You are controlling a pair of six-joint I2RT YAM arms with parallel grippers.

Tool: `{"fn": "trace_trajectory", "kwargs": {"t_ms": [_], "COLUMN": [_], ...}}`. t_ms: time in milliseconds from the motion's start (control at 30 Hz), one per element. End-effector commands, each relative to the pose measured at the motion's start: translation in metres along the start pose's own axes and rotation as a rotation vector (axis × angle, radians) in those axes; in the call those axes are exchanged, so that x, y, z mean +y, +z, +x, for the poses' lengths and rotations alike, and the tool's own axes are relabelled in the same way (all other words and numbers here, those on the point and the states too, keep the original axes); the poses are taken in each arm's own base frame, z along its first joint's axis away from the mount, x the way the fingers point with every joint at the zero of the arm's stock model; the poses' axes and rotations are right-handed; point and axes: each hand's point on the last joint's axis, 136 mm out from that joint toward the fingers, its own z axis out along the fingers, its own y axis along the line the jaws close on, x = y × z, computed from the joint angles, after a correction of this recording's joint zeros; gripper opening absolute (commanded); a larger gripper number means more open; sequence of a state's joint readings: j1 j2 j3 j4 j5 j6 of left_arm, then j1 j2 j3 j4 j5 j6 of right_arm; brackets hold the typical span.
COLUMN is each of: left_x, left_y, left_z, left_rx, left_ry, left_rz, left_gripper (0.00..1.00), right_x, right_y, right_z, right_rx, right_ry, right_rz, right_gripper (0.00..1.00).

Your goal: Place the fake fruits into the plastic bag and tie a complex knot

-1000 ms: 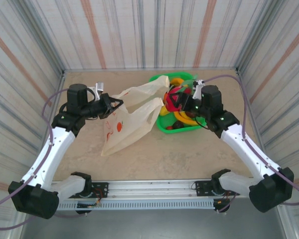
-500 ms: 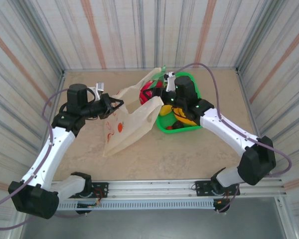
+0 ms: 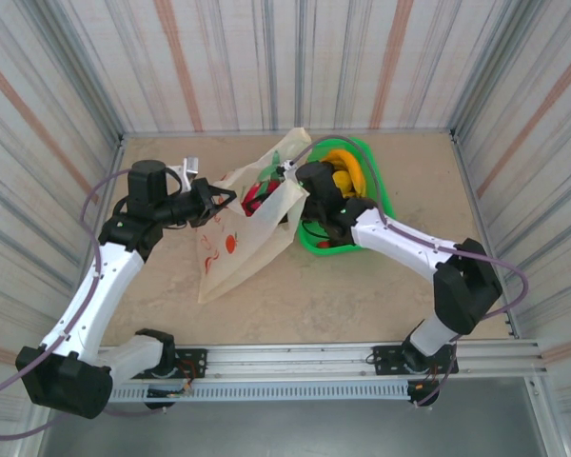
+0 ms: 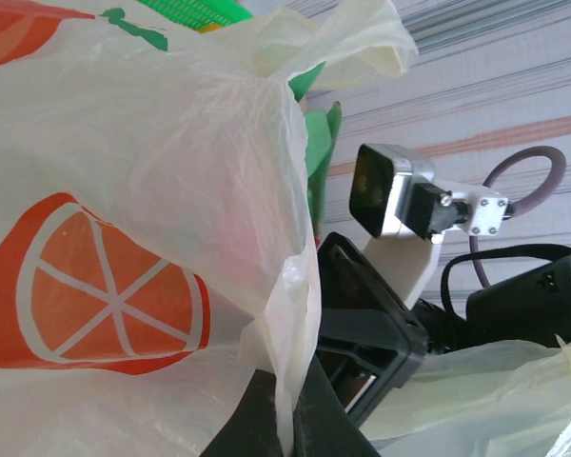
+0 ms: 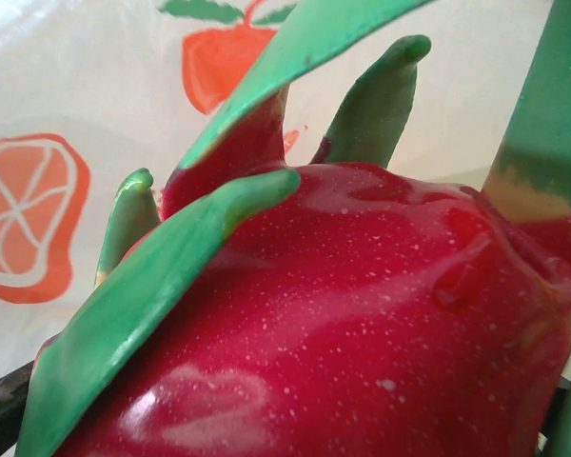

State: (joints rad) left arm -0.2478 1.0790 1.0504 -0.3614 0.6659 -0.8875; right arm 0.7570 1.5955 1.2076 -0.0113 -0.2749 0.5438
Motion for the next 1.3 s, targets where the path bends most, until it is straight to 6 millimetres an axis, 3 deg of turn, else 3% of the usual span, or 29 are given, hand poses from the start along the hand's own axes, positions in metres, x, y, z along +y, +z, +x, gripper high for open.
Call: {"fn": "trace_trajectory", "kwargs": {"t_ms": [0,133,367,533,933,1267], "left_x": [-0.004,-0.004,-0.003,-0.002,-0.010,-0.019], "left_y": [-0.002,-0.003,-0.002,-0.001,0.007,0.013], "left_z": [-0.001,-0.001,-0.001,0.000,0.007,0.011], "left_rx": [0.003,-0.004,-0.002,0.002,0.031,0.054], "left_ry": [0.013,0.015,0.011,0.006,0.024,0.037], "left_rz": [0.023,0.022,0.020,0.018,0.034,0.056], "left_gripper": [0.00,0.00,0.00,0.00,0.00,0.00], "right_x": [0.028,0.025,0.022,0.017,0.041,0.033], "right_y": [-0.008,-0.011,-0.011,-0.004,-0.012,-0.003], "right_z": [-0.034,-0.032,-0.025,-0.010,0.010,0.020], "right_rx": [-0.076,-0.051,0.012,0.115,0.097,0.155], "right_ry": [-0.075,-0.094,-0.120,-0.161,-0.539,-0.644], "right_rz": [-0.070,-0.040,-0.008,0.017,-0.166,-0.192], "right_gripper": [0.92,0.99,0.99,0.99,0.99,0.99]}}
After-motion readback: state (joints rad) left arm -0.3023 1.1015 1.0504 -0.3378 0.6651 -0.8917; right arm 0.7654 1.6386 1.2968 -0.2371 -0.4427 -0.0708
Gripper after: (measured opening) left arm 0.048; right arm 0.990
